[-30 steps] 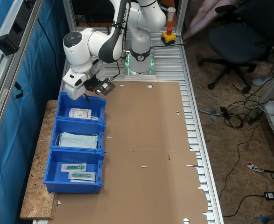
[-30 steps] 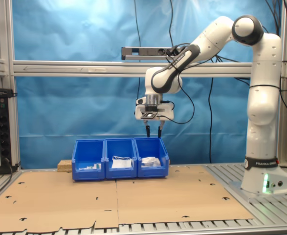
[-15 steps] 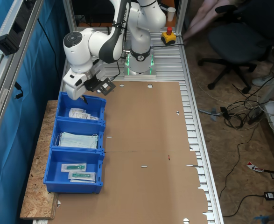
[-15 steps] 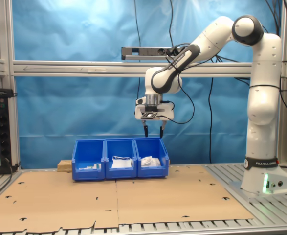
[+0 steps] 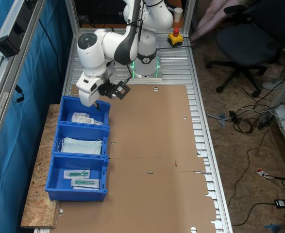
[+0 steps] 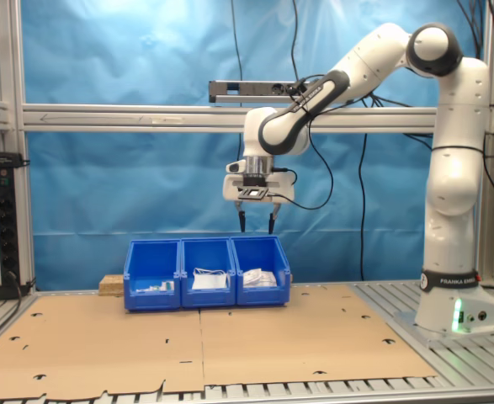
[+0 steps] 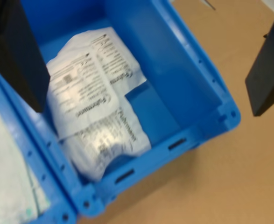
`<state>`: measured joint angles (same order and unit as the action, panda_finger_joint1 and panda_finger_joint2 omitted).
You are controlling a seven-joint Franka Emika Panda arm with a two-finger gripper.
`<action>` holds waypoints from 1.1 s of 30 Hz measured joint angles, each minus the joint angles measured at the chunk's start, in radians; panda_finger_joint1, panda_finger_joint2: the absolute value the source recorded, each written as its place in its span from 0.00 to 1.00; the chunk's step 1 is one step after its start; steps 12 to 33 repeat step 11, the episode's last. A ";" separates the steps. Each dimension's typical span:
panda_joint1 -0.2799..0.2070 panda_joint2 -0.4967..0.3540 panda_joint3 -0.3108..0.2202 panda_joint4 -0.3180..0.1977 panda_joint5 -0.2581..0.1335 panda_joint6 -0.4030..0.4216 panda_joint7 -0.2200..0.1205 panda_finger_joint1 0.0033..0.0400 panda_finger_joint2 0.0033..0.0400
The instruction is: Pick and place sorting task of medical equipment.
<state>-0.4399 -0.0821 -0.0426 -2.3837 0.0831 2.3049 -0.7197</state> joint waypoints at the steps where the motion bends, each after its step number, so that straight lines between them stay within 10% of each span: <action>1: 0.011 -0.007 0.002 -0.001 0.000 0.000 -0.001 1.00 1.00; 11: 0.161 -0.114 0.025 -0.015 0.000 -0.039 -0.004 1.00 1.00; 33: 0.161 -0.114 0.025 -0.015 0.000 -0.039 -0.004 1.00 1.00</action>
